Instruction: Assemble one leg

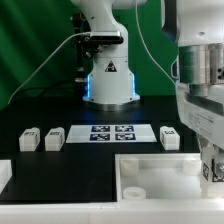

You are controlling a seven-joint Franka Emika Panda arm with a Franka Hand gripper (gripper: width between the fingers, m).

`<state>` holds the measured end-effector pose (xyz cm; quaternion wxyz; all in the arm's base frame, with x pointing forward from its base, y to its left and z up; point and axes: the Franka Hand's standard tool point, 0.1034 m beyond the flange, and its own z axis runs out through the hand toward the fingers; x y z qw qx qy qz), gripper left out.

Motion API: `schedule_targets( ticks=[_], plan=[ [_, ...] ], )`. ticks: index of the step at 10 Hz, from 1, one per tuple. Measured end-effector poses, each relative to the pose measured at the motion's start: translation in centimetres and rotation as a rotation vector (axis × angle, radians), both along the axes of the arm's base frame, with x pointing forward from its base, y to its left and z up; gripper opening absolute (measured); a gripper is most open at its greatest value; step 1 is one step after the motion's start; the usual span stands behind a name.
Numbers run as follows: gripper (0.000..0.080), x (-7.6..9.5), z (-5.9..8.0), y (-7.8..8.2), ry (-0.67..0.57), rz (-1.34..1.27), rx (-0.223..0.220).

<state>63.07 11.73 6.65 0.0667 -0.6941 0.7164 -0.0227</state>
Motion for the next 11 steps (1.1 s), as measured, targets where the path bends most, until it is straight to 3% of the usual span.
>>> schedule_targets(
  ticks=[2,3,4,5,7,11],
  plan=[
    [0.0295,-0.05,-0.04,0.03,0.006,-0.093,0.016],
    [0.0490,-0.08,-0.11,0.04,0.005,-0.062,0.012],
    [0.0490,-0.09,-0.13,0.05,0.005,-0.062,0.012],
    [0.0615,-0.10,-0.15,0.07,0.005,-0.054,0.011],
    [0.0639,-0.19,-0.19,0.62,-0.011,0.323,-0.055],
    [0.0649,-0.17,-0.16,0.68,-0.032,0.724,-0.109]
  ],
)
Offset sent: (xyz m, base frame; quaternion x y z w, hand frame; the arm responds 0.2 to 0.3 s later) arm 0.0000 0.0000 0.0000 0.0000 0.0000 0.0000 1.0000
